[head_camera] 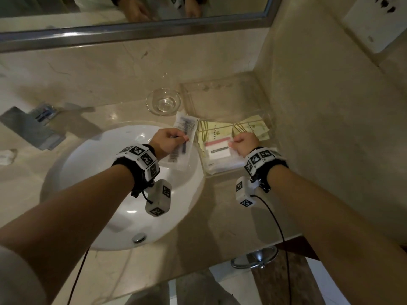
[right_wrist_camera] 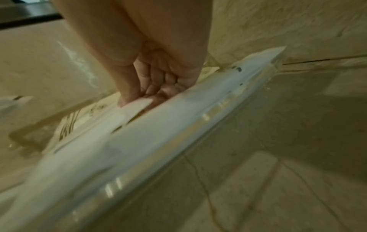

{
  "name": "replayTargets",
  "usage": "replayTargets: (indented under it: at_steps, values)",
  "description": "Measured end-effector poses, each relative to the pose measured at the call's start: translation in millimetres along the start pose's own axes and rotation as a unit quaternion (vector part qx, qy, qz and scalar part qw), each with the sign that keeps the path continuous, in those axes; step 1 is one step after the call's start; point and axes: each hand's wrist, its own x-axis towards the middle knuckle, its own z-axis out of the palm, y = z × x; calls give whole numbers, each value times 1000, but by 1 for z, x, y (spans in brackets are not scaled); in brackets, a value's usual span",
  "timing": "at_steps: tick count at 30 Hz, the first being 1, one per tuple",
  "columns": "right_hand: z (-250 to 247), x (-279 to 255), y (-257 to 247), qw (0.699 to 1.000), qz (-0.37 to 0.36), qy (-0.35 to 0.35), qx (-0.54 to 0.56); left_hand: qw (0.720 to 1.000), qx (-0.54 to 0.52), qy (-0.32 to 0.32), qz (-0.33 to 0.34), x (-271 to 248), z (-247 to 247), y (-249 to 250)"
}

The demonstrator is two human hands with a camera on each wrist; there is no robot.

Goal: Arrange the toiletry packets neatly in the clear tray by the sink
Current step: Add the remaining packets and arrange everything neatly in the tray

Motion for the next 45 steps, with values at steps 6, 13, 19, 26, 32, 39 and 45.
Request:
replayTargets:
  at_steps: [6, 13, 19, 26, 32, 39, 45]
  values:
    - [14, 2, 3, 999, 13, 7, -43, 1000, 14, 7, 13, 4, 6, -4]
    - [11, -5, 2, 996, -13, 24, -89, 999, 1, -41, 28, -3, 9, 8]
    - [-1, -16, -4, 997, -64, 28, -23, 996, -55, -65, 27, -12, 14, 23]
    - [-12, -45, -25, 982, -86, -48, 163, 996, -11, -87, 33, -19, 30, 38]
    - [-30, -48, -20, 960, -71, -20, 271, 986, 25, -148, 67, -34, 38, 49]
    - [-43, -61, -5, 964, -59, -20, 258, 977, 109, -162, 80, -38, 35, 49]
    - [-61, -72, 2, 927, -5, -82, 366, 966, 218, -92, 105, -34, 33, 41]
